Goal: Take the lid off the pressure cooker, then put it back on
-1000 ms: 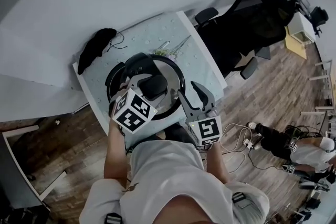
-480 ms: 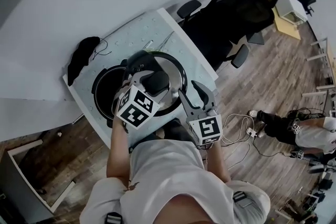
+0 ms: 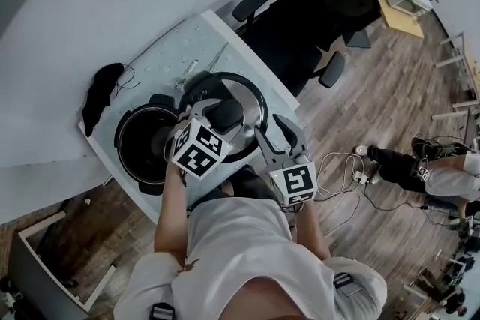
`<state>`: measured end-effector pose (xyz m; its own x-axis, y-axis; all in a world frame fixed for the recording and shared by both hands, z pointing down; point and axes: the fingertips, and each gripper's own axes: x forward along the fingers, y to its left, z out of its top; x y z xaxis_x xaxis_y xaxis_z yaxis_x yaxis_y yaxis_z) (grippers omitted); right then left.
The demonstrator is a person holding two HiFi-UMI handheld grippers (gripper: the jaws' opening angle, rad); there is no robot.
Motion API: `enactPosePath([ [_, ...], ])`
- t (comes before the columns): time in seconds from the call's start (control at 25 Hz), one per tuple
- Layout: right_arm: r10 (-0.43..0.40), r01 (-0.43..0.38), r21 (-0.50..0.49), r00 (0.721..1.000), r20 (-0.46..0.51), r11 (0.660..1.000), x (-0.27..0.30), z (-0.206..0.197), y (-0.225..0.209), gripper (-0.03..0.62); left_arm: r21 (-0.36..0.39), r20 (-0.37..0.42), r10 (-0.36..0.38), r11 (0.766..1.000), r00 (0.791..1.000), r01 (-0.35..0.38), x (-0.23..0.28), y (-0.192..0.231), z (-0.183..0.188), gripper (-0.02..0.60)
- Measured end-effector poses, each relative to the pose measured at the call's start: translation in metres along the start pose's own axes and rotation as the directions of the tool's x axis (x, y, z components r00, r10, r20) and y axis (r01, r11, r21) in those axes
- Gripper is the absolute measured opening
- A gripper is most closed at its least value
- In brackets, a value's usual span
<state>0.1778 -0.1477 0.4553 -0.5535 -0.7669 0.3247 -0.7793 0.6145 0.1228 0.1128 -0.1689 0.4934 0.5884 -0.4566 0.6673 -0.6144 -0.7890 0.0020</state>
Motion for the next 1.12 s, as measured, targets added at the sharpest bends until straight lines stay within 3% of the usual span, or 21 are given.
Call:
enactPosePath([
  [0.52,-0.017,0.020,0.054,0.998,-0.062,0.998,0.005,-0.043,-0.059,0.192,0.000,-0.028,-0.020,1.000,0.999,0.020,0.078,-0.014,0.017,0.275],
  [1.12,0.030,-0.012,0.108,0.985,-0.167,0.994,0.038,-0.110,-0.085,0.184,-0.023,-0.064,-0.010,1.000,0.998,0.009,0.159,-0.025,-0.022,0.273],
])
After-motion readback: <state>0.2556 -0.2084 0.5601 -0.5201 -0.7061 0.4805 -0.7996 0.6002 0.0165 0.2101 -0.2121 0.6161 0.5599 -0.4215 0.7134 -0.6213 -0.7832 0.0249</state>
